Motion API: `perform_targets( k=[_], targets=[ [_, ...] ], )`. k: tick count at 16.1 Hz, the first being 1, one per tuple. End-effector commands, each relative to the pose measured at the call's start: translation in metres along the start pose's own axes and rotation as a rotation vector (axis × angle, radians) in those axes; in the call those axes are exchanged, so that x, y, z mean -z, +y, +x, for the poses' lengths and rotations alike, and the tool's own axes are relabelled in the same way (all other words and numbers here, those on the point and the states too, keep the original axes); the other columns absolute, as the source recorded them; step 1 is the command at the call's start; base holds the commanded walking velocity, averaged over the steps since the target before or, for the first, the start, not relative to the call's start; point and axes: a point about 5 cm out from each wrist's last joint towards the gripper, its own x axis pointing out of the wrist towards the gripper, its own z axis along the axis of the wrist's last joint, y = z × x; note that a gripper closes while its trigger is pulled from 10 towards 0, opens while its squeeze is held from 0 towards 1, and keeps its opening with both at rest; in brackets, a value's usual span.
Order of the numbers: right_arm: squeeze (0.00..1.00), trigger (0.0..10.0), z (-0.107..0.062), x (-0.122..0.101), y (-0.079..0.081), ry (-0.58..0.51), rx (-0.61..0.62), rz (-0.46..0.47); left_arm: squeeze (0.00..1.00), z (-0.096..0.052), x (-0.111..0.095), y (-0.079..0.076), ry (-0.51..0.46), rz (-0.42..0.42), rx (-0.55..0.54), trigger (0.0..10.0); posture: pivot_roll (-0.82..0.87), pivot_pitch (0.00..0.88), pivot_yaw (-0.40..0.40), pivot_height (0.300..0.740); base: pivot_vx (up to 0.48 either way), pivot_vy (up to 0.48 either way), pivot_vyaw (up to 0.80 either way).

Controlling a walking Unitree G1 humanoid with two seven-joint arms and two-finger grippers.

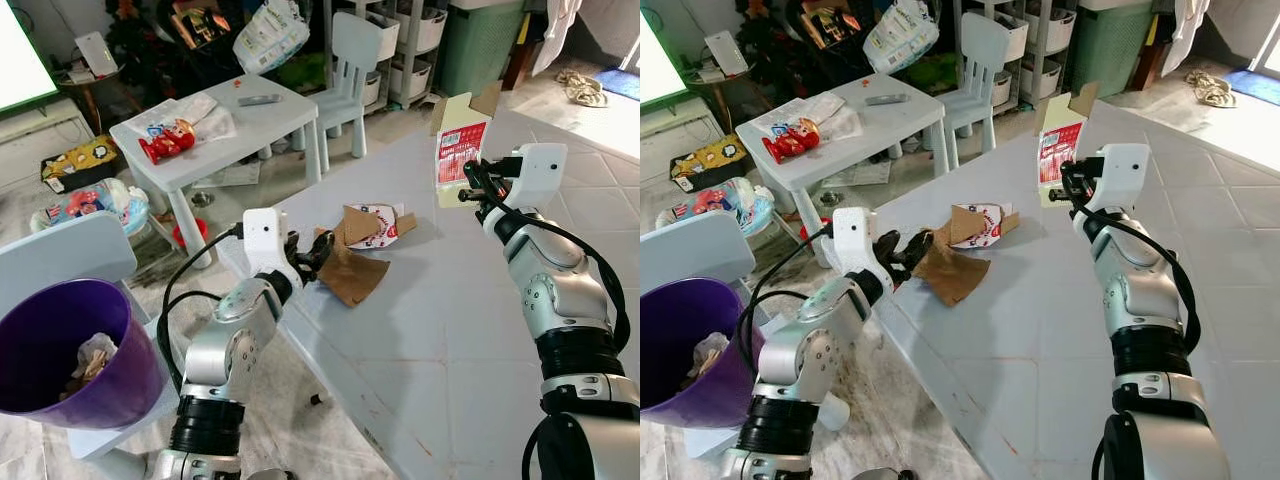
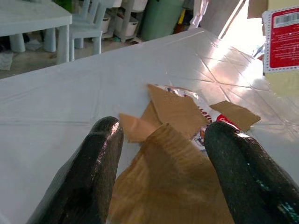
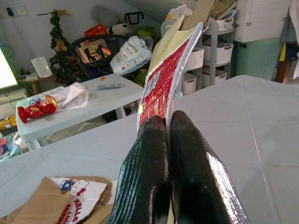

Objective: Picking trash to rubbish bin

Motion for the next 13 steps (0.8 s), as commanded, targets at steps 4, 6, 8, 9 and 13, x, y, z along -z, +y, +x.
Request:
perform_targets(
  k=[4, 6, 8, 9, 13],
  targets=[
    [0.0, 0.0, 0.002, -0.009, 0.001, -0.023, 0.0, -0.021, 0.0, 0.006, 0.009, 0.006, 0.057, 0.01, -0.002, 10.0, 0.02, 0.068, 0.03, 0.74, 0.0, 0.0, 0.0],
    [0.0, 0.0, 0.001, -0.009, -0.001, -0.022, 0.004, -0.024, 0.0, 0.01, 0.021, 0.002, 0.124, 0.005, 0.04, 10.0, 0.01, 0.068, 0.032, 0.74, 0.0, 0.0, 0.0],
    [0.0, 0.0, 0.001, -0.008, 0.0, -0.021, 0.005, -0.022, 0.0, 0.012, 0.035, -0.006, 0.189, 0.02, 0.107, 10.0, 0.01, 0.067, 0.034, 0.74, 0.0, 0.0, 0.0],
    [0.0, 0.0, 0.001, -0.008, 0.001, -0.021, 0.003, -0.021, 0.0, 0.012, 0.04, -0.007, 0.206, 0.027, 0.125, 10.0, 0.01, 0.066, 0.033, 0.74, 0.0, 0.0, 0.0],
    [0.0, 0.0, 0.002, -0.006, 0.001, -0.013, 0.003, -0.019, 0.0, 0.011, 0.048, -0.007, 0.219, 0.065, 0.145, 0.0, 0.01, 0.066, 0.033, 0.74, 0.0, 0.0, 0.0]
  ],
)
